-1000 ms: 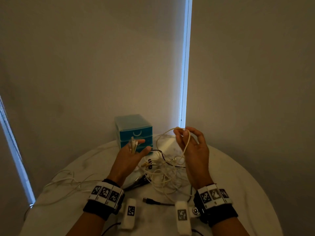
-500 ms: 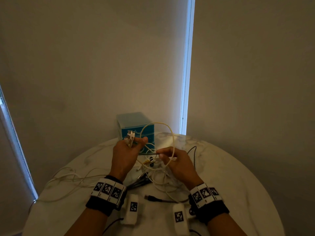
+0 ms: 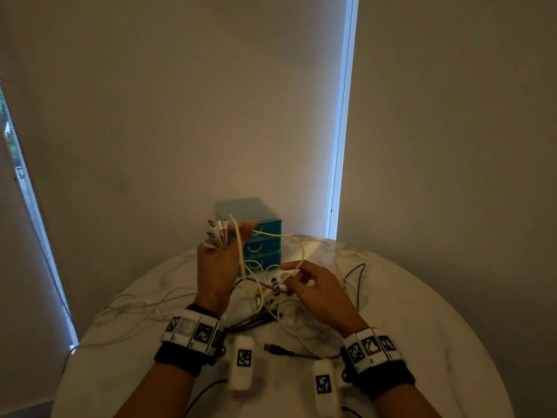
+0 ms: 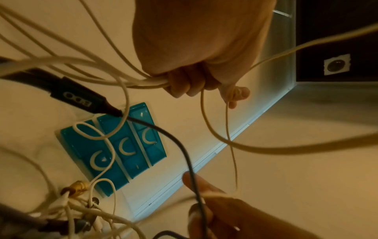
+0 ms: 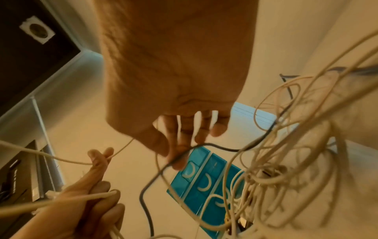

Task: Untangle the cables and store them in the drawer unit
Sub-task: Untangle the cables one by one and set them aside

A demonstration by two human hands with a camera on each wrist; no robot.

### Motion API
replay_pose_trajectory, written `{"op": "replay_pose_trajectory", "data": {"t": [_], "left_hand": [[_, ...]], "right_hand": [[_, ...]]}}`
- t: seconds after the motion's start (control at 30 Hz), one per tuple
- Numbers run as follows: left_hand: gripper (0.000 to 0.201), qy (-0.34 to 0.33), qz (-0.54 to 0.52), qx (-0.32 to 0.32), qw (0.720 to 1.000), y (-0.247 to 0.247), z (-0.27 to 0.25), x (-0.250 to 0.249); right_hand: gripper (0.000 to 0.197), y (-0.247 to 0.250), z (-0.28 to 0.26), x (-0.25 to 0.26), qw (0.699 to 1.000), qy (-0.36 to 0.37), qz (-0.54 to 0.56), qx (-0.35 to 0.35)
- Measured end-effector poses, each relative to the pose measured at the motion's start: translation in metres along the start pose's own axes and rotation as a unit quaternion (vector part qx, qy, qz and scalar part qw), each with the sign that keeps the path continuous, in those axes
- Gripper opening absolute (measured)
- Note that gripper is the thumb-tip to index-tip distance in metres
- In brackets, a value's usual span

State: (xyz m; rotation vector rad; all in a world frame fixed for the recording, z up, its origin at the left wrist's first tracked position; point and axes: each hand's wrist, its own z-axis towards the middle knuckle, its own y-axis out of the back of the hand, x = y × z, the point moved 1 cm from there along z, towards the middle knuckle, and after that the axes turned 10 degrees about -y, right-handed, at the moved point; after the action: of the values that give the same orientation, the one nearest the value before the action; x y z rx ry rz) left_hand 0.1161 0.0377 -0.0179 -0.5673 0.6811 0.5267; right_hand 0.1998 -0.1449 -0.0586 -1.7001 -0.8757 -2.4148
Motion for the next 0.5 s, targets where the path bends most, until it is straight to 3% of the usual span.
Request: {"op": "replay_pose_trajectory", "data": {"t": [0.1, 0.17, 0.23, 0.33, 0.43, 0.5], "left_hand": [[0.017, 0.007, 0.014, -0.024, 1.000, 0.008, 0.004, 0.007], [0.019, 0.017, 0.019, -0.048, 0.999, 0.013, 0.007, 0.010], [0.023, 0.017, 0.011, -0.026, 0.999, 0.012, 0.006, 0.011], [0.026, 0.066, 0.063, 0.120, 0.989, 0.008, 0.001, 0.016], [0.018, 0.117, 0.182, 0.292, 0.932, 0.008, -0.004, 0.031], [0.021, 0.139, 0.240, 0.345, 0.897, 0.012, -0.005, 0.039]], "right_hand": [[0.029, 0.006, 0.001, -0.001, 0.996, 0.014, 0.075, 0.039], [0.021, 0.007, 0.003, -0.003, 0.997, 0.019, 0.065, 0.029], [0.014, 0.006, 0.004, -0.004, 0.998, 0.047, 0.026, -0.012], [0.019, 0.012, 0.004, 0.002, 0.987, 0.048, 0.130, -0.086], [0.022, 0.028, 0.003, 0.006, 0.944, 0.031, 0.283, -0.165], [0.022, 0.037, 0.003, 0.005, 0.905, 0.012, 0.381, -0.190]]}}
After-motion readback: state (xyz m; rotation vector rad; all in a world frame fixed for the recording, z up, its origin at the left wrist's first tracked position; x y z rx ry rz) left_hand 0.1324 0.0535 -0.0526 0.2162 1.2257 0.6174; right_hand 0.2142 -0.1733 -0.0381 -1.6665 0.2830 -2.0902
